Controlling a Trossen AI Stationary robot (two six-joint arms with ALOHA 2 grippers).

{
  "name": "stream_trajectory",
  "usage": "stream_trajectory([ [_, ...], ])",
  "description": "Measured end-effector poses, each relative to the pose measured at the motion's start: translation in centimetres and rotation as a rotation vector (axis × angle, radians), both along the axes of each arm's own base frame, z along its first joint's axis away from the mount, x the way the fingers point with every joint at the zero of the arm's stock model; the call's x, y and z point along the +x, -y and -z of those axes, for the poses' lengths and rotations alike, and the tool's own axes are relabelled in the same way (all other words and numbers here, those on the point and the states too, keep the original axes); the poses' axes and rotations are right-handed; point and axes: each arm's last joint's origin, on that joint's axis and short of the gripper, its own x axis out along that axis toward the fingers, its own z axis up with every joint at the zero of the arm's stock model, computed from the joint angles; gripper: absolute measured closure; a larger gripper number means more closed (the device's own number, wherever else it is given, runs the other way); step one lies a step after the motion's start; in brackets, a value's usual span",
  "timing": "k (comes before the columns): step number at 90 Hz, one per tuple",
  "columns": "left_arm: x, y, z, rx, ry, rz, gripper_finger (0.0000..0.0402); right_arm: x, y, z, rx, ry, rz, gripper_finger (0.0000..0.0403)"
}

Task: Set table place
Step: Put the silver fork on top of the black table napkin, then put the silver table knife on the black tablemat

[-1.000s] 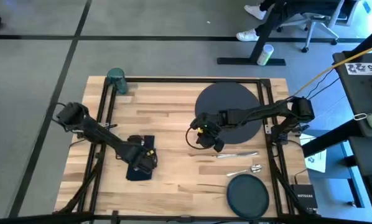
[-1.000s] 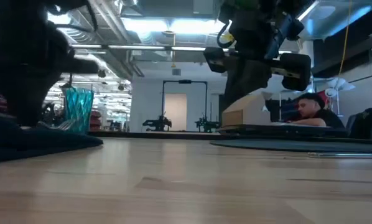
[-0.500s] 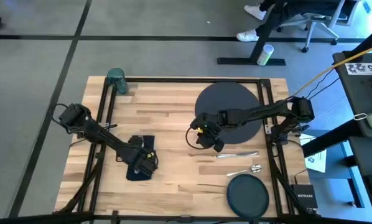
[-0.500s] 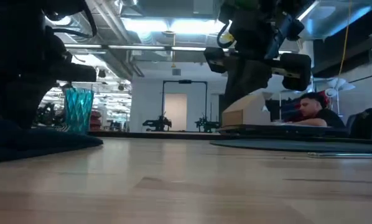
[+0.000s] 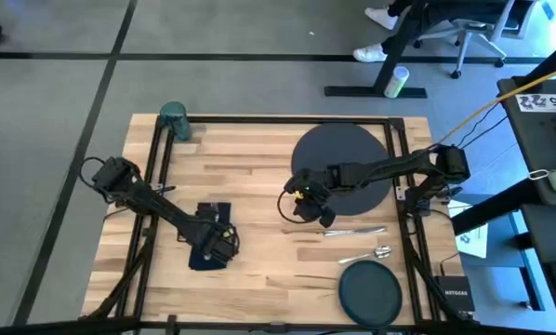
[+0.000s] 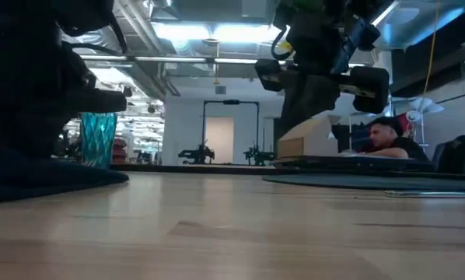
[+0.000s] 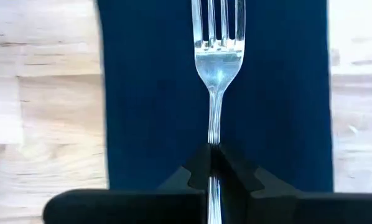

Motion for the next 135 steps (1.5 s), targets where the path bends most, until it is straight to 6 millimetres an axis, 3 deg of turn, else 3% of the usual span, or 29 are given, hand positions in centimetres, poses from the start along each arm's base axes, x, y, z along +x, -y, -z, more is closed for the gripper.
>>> stream_trajectory([
  [54,-0.1,-0.1,0.0,0.005,-0.015,-0.006,0.0350,0.0,0.0,0.0,0.010,-0.006,0.015,0.0403],
  [81,-0.3,-0.1,-0.2,-0.018,-0.067,0.108,0.0324,0.0,0.0,0.0,0.007,-0.005,0.012,0.0403],
  [135,-1.2,-2.8,-4.5,-0.045,-0.059,0.376,0.0317,0.0,0.0,0.0,-0.009,-0.002,-0.010,0.0403],
])
